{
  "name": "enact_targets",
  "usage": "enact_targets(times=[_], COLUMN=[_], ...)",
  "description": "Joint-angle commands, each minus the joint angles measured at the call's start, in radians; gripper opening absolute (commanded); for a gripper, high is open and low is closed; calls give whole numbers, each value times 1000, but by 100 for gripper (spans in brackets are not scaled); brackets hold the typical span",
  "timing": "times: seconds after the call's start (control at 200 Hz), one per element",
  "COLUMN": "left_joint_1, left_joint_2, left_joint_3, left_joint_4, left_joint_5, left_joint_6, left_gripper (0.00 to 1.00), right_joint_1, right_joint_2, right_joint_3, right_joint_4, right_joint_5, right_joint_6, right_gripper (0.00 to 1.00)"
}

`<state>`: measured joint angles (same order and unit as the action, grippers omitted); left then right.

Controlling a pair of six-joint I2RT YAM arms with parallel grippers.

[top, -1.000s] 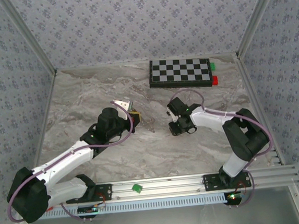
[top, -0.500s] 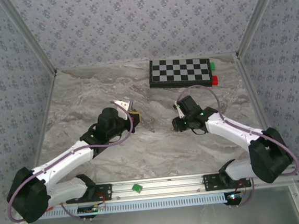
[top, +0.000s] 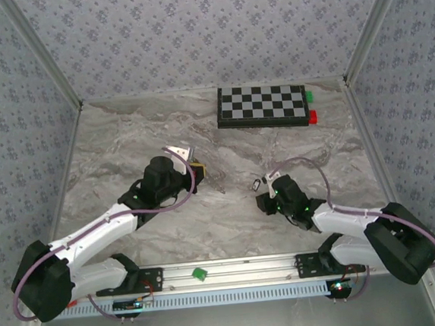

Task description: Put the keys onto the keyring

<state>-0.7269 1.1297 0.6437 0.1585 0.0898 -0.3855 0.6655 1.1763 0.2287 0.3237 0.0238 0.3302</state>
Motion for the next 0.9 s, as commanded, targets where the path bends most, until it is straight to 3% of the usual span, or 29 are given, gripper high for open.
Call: enact_targets(times=[0.0,0.28,0.895], left_joint_1=[-2,-2,-2], left_joint_2=[1,-3,-9], left_joint_3=[18,18,17], left_joint_4=[35,33,32], left_joint_5=[18,18,18], left_joint_6=[-1,0,1], left_gripper=[0,0,0], right_joint_1=[36,77,75], right_joint_2=[30,208,337], right_joint_3=[-37,-61,-52], right_joint_4=[246,428,520], right_joint_5=[92,146,141], right_joint_6=[-24,-70,-96], right_gripper=[26,25,17])
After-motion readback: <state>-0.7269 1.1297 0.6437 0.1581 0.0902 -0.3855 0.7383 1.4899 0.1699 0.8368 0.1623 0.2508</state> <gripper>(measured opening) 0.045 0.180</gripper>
